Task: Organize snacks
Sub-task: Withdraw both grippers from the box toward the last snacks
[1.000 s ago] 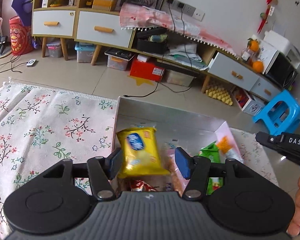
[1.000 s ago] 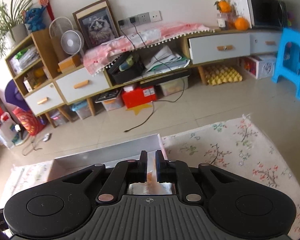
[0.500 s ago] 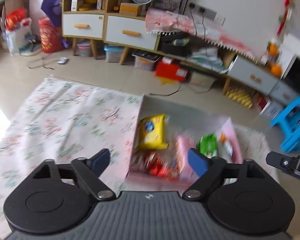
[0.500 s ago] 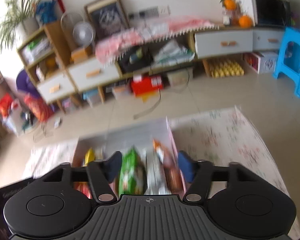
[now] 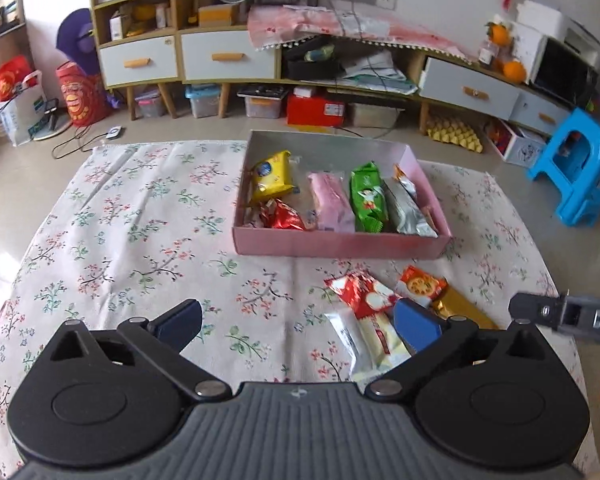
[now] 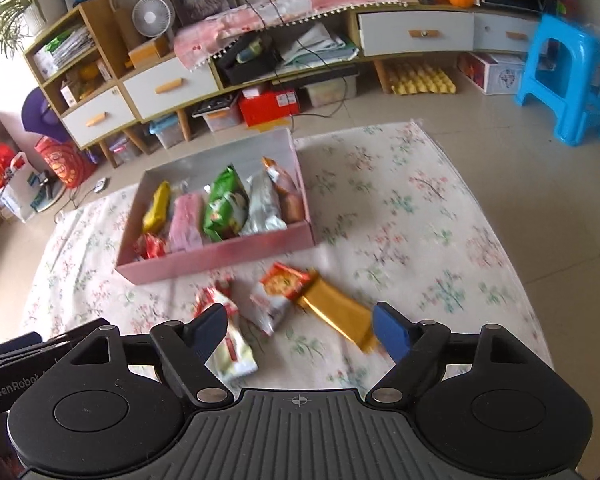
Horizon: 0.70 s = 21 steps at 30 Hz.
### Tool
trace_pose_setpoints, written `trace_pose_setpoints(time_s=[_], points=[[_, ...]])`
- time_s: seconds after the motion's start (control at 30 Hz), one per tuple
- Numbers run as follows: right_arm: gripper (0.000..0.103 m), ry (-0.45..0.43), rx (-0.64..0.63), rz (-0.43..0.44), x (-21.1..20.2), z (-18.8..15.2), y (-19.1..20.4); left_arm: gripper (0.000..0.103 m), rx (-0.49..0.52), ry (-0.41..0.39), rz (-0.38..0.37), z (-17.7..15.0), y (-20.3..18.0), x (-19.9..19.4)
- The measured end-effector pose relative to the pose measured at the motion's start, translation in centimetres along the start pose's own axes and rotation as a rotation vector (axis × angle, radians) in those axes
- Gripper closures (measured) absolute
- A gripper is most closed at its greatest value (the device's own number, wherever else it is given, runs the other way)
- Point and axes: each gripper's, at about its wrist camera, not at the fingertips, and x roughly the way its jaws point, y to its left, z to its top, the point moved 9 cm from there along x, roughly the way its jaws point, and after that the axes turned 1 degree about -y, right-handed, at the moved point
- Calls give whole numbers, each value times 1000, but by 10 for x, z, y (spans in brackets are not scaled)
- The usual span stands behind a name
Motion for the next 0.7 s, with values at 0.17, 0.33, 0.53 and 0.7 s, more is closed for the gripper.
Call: trace_pose_setpoints(time_s=[0.17, 0.33, 0.53, 0.7], points=[[18, 14, -12, -50, 9, 2, -8, 1, 34, 50, 11, -6, -3, 15], [18, 22, -33, -51, 12, -1, -7, 1, 0, 77, -3, -13, -3, 17], [18, 34, -50, -53, 14, -3, -4, 1, -37, 114, -59, -19, -2, 20], [18, 37, -51, -54, 14, -2, -6, 2, -77, 127, -78, -18, 3, 22]])
